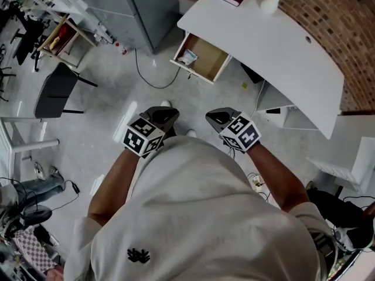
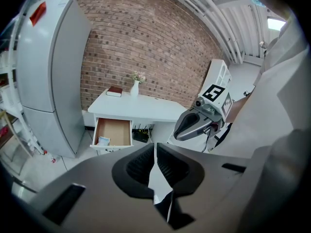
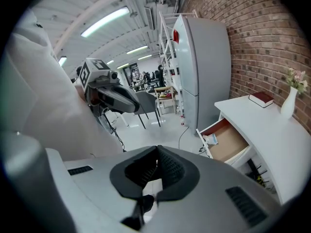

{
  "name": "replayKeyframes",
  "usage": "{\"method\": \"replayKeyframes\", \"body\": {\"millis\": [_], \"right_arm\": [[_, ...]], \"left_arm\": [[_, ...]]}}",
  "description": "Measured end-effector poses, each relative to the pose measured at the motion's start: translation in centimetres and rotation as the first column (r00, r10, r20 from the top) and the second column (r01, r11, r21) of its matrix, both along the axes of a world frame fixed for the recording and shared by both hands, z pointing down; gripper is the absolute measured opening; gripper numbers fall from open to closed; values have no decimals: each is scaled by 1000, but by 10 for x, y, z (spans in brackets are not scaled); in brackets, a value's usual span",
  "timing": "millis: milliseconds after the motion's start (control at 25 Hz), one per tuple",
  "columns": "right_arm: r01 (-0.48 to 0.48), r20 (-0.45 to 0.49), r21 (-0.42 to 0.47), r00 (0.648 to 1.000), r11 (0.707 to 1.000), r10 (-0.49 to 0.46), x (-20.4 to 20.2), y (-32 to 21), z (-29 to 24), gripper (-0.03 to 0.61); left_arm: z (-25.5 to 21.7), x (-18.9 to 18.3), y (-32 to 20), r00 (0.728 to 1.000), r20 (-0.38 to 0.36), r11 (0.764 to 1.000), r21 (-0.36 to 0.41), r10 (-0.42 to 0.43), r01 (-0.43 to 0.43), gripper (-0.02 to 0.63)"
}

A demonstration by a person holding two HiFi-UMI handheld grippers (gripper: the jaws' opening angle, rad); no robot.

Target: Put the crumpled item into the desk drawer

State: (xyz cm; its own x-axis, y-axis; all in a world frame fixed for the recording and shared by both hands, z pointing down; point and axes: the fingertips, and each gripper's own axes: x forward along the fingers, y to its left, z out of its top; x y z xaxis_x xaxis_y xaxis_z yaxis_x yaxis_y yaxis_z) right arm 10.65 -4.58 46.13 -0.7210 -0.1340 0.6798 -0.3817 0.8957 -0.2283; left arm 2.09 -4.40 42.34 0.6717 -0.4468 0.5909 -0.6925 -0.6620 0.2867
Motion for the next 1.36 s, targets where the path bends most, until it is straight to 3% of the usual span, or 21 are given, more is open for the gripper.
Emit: {"method": "replayKeyframes", "body": {"millis": [960, 1360], "right_arm": [[25, 34, -10, 999, 1000, -24, -7, 12, -9, 29], [91, 12, -30, 996, 995, -90, -16, 21, 5, 29]], "left_arm": [[7, 6, 6, 1000, 4, 999, -27, 19, -19, 34], [19, 4, 7, 1000, 14, 998, -58, 28, -27, 35]]}}
